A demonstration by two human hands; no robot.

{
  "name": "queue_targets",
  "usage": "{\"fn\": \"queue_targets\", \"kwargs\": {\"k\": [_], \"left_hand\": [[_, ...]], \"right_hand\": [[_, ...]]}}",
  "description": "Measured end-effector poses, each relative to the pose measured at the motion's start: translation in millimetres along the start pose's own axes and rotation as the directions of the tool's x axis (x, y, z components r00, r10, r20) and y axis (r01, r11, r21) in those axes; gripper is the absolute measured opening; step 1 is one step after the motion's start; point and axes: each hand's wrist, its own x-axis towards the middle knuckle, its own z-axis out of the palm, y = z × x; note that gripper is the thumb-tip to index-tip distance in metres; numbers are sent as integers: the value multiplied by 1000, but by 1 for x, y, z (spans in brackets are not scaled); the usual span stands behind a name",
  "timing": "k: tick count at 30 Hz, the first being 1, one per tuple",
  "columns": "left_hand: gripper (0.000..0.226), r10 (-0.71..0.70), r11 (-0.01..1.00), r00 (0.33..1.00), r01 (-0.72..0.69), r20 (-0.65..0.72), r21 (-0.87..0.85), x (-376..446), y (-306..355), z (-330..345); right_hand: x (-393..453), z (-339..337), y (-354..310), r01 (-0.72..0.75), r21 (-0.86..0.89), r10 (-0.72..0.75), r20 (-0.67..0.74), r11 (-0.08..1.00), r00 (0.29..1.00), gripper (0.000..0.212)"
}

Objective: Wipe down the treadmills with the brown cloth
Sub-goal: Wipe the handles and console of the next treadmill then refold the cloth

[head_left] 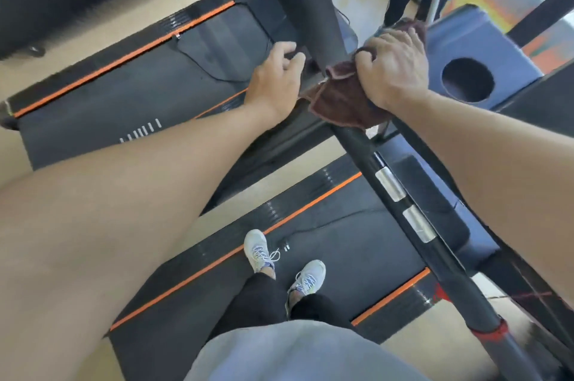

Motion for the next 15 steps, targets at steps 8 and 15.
{"fn": "queue_targets", "kwargs": {"k": [8, 15], "left_hand": [[41, -294, 934, 944, 317, -150, 164, -42, -114, -141], [58, -493, 862, 868, 496, -55, 102, -87, -195, -225]], "right_hand": [[-63, 35, -112, 218, 12, -217, -55, 976, 975, 32], [-144, 82, -245, 393, 47, -394, 14, 918, 919, 31]]}}
